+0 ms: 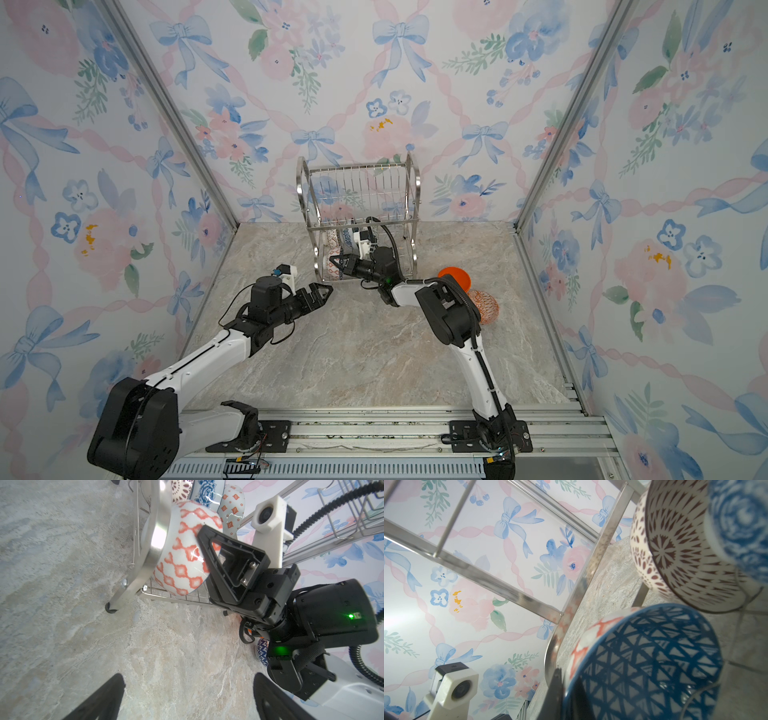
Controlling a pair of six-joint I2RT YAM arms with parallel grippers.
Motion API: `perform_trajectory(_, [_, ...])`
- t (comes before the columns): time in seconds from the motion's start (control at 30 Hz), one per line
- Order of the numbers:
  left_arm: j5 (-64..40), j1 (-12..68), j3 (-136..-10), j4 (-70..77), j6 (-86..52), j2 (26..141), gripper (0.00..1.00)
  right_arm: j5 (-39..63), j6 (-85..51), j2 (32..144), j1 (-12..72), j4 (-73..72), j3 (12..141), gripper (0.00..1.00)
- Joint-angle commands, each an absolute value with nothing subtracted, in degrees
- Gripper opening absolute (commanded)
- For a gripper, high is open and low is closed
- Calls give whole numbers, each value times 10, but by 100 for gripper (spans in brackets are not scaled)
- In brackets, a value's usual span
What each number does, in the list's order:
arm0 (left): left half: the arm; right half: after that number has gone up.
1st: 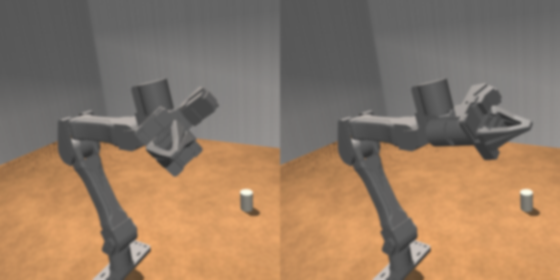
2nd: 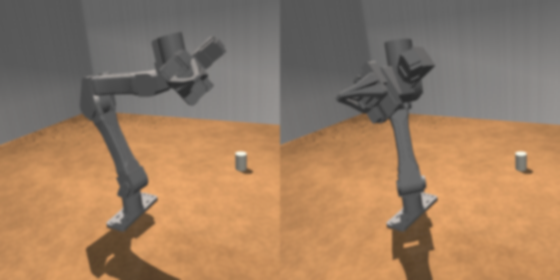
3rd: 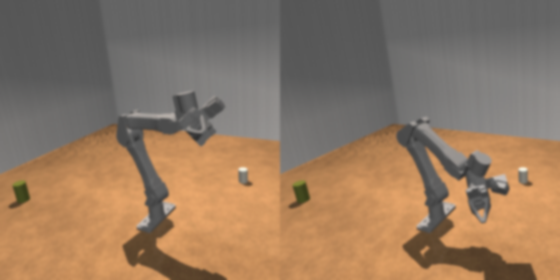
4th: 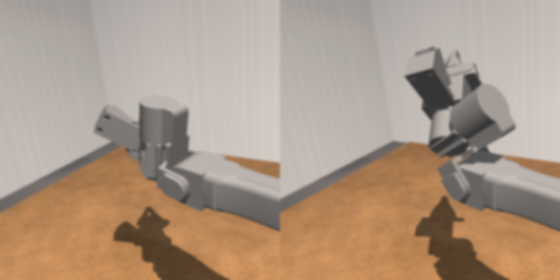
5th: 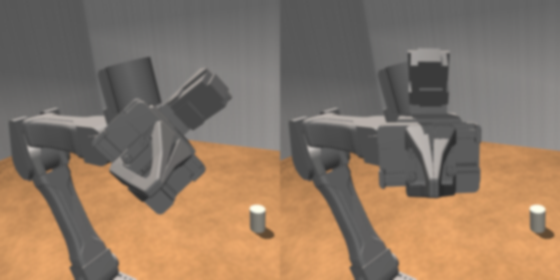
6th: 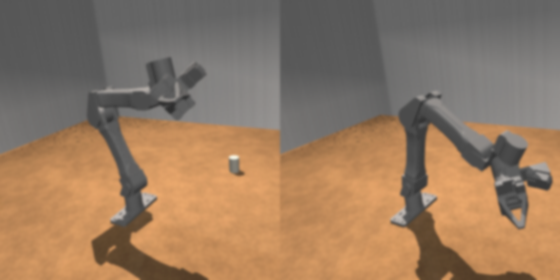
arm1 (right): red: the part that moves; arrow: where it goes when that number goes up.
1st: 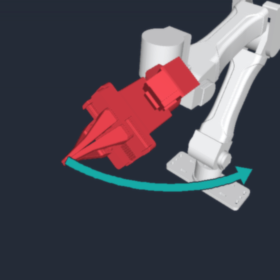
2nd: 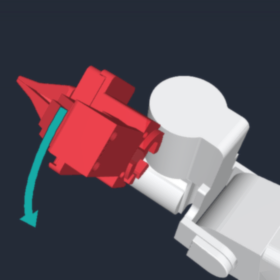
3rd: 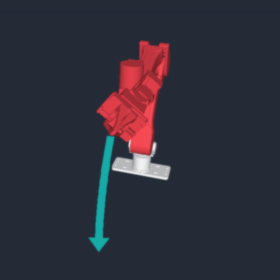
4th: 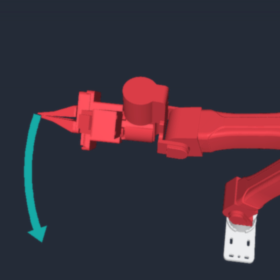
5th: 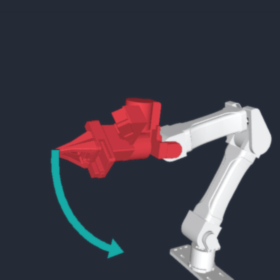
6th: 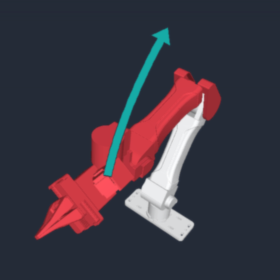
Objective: Load bowls into a dish rack
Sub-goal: Place the bowl in the dish rack.
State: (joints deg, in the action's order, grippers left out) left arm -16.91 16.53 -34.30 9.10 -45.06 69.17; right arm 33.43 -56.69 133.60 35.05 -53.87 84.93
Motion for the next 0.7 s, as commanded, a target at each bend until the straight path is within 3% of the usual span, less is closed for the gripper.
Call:
perform_trajectory(0.0, [-164, 170, -353, 78, -439, 680, 98, 335, -535, 1303, 356, -508, 846, 8])
perform_trajectory(0.37, [-162, 169, -358, 71, -437, 679, 97, 336, -524, 1301, 358, -496, 849, 18])
perform_trajectory(0.67, [-159, 169, -360, 65, -433, 676, 98, 336, -523, 1298, 359, -498, 846, 19])
